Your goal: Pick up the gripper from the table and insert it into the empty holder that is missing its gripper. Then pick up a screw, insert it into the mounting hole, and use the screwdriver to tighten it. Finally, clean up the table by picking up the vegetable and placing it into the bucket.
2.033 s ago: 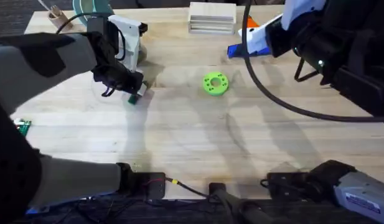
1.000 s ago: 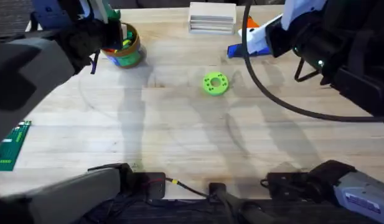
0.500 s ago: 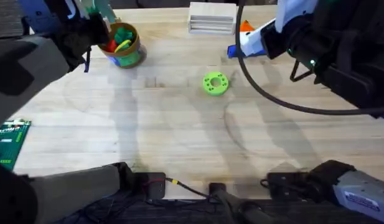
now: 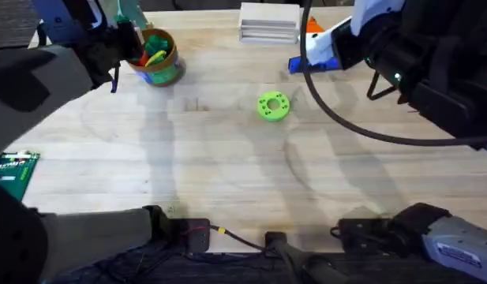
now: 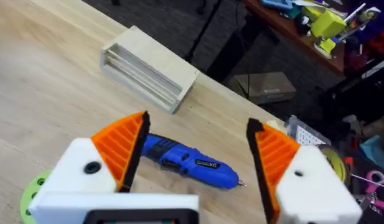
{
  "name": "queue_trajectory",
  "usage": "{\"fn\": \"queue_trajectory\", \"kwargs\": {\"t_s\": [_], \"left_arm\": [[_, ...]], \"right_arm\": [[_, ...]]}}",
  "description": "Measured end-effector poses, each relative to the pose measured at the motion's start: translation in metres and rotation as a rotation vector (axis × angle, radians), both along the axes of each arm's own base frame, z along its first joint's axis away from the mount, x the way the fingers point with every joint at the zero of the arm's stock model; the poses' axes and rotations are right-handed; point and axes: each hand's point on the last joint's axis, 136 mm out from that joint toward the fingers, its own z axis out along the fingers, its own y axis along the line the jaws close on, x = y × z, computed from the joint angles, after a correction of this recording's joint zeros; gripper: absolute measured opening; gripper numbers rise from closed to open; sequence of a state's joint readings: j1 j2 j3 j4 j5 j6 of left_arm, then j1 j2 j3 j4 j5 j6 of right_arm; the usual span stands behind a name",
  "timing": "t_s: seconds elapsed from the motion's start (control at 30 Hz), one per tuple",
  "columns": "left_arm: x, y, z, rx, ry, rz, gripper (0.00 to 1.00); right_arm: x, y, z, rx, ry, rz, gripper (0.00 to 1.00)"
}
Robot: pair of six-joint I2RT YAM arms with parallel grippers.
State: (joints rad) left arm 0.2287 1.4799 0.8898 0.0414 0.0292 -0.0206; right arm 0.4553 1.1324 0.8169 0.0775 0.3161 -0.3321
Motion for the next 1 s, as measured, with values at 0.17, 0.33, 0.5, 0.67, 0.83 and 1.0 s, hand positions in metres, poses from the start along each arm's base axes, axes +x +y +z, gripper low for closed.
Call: {"fn": "queue_trajectory", "kwargs": {"t_s": [0.17, 0.33, 0.5, 0.67, 0.83, 1.0], "left_arm": [[-0.001, 0.0, -0.002, -0.006, 0.008, 0.003, 0.619], [-0.006, -0.001, -0.009, -0.018, 0.042, 0.005, 0.99], [-0.007, -0.002, -0.011, -0.02, 0.049, 0.005, 0.995], [-0.011, -0.003, 0.007, -0.012, 0.015, 0.005, 0.995], [-0.033, -0.01, 0.037, 0.002, -0.008, -0.005, 0.995], [-0.068, -0.042, 0.052, 0.081, 0.054, -0.122, 0.995]], "right_arm": [[0.0, 0.0, 0.0, 0.0, 0.0, 0.0, 0.991], [0.0, 0.0, 0.0, 0.001, -0.001, 0.0, 0.991], [0.001, 0.0, 0.003, 0.006, -0.011, 0.0, 0.991], [0.001, 0.001, 0.004, 0.009, -0.018, 0.0, 0.991], [0.001, 0.001, 0.004, 0.009, -0.018, 0.0, 0.991], [0.001, 0.001, 0.005, 0.009, -0.018, 0.0, 0.991]]}}
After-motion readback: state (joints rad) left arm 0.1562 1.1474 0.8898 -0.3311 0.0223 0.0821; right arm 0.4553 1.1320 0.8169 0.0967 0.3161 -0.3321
